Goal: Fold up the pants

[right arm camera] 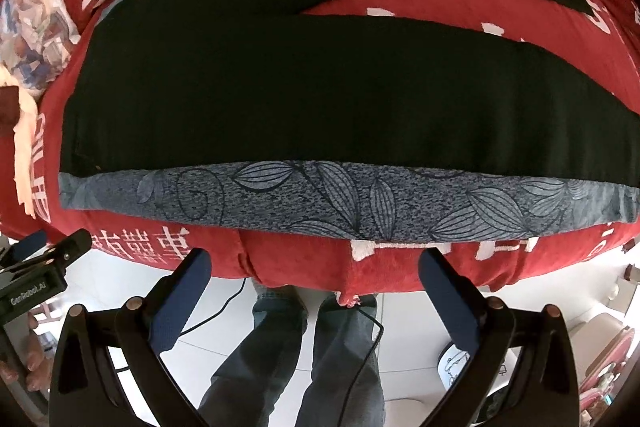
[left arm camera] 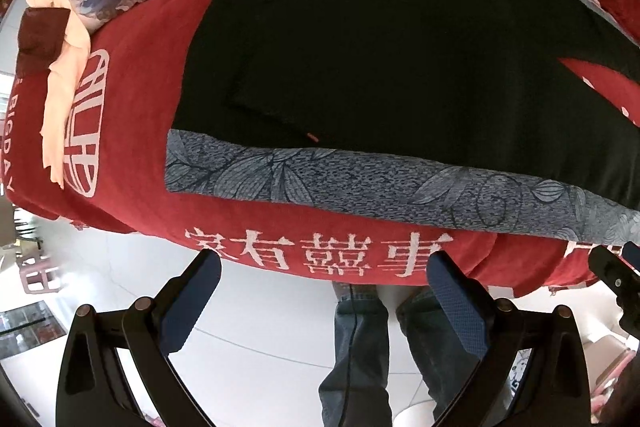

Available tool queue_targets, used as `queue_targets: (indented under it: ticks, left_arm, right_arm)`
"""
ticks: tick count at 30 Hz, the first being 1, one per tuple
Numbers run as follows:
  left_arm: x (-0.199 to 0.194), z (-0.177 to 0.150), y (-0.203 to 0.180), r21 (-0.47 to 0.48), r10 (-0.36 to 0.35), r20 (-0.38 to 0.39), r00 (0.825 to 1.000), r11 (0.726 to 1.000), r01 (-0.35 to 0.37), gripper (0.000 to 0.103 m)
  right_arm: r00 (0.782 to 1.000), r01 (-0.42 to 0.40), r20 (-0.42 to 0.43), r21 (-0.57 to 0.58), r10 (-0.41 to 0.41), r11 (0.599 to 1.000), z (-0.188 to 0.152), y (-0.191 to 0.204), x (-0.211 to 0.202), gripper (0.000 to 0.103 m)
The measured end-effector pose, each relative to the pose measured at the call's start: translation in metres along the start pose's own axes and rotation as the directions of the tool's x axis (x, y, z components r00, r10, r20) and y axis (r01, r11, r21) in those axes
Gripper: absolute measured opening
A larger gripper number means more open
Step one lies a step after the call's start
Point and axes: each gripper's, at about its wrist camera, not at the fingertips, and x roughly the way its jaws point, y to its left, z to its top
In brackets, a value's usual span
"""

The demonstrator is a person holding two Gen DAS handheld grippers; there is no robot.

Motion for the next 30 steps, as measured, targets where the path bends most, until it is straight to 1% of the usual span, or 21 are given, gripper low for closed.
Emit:
queue_targets:
  ticks: [4, 7, 11, 18, 21, 26, 30]
  left_arm:
    - [0.002, 0.0, -0.003, -0.005, 0.011, -0.006, 1.0, 1.0, -0.011, 0.103]
    - [0.006, 0.0, -0.004, -0.013, 0.02, -0.018, 1.0, 1.0, -0.02, 0.103]
    - [0.01, 0.0, -0.008, -0.01, 0.029, -0.026, 0.999, 1.0, -0.029, 0.103]
    - [0.009, -0.001, -0.013, -0.016, 0.029, -0.033, 0.999, 0.999, -0.03, 0.103]
    - [0.007, 0.0, -0.016, -0.022, 0.033, -0.029, 0.999, 0.999, -0.034, 0.103]
    - [0.009, 0.001, -0.02, -0.027, 0.021, -0.016, 1.0, 0.999, -0.021, 0.103]
    - [0.02, 0.003, -0.023, -0.02, 0.023, -0.043, 0.999, 1.0, -0.024, 0.103]
  right_arm:
    - [1.0, 0.007, -0.01, -0.001, -0.007, 1.0, 0.0, -0.004, 0.003, 0.103]
    - [0.999, 0.02, -0.036, 0.012, -0.02, 1.0, 0.002, -0.008, 0.006, 0.103]
    - [0.999, 0.03, -0.04, 0.022, -0.029, 0.999, -0.004, -0.017, 0.007, 0.103]
    - [0.999, 0.01, -0.052, 0.032, -0.008, 0.999, -0.003, -0.024, 0.007, 0.102]
    - [0.999, 0.003, -0.054, 0.032, -0.001, 0.999, -0.001, -0.029, 0.006, 0.102]
    - [0.998, -0.028, -0.06, 0.021, 0.029, 0.999, 0.003, -0.029, 0.008, 0.102]
    - [0.997, -0.047, -0.068, 0.022, 0.048, 0.999, 0.007, -0.026, 0.014, 0.098]
